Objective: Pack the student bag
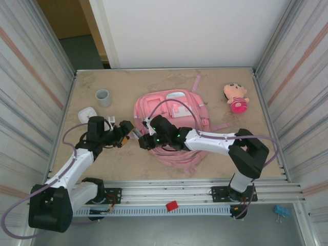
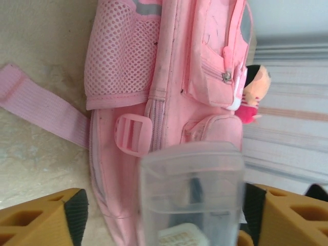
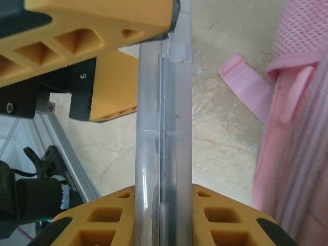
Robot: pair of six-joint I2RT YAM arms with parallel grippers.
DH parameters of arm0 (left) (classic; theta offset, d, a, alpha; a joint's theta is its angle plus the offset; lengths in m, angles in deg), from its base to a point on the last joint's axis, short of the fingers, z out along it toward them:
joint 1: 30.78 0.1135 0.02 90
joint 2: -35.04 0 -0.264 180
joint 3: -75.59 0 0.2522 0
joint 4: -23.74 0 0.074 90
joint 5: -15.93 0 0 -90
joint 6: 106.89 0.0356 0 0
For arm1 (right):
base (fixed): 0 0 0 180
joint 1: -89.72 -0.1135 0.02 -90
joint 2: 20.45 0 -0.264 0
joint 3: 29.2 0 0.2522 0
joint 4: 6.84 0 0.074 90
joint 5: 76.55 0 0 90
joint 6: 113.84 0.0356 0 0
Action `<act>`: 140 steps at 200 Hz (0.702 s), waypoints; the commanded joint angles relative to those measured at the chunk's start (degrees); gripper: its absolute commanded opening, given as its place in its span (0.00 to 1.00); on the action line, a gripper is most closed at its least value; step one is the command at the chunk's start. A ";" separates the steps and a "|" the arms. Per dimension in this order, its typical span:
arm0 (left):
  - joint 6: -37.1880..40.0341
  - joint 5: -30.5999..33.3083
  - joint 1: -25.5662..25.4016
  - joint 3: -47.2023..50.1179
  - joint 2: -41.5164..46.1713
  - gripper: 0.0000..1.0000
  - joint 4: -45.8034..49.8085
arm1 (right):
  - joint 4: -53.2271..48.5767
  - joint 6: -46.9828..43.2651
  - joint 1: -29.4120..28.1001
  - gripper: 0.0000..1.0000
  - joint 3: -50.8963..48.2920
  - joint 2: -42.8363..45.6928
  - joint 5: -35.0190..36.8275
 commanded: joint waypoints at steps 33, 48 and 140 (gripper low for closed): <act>17.51 16.54 -8.61 -12.00 2.16 0.85 15.83 | 3.41 4.00 6.87 0.12 -10.17 15.82 -1.69; 22.29 23.90 -14.19 -14.26 1.87 0.85 17.84 | 2.18 4.96 10.69 0.12 -12.62 20.23 -3.29; 63.89 36.54 -42.83 -21.62 -13.96 0.87 11.52 | -9.35 5.90 39.49 0.13 -22.70 41.72 -15.95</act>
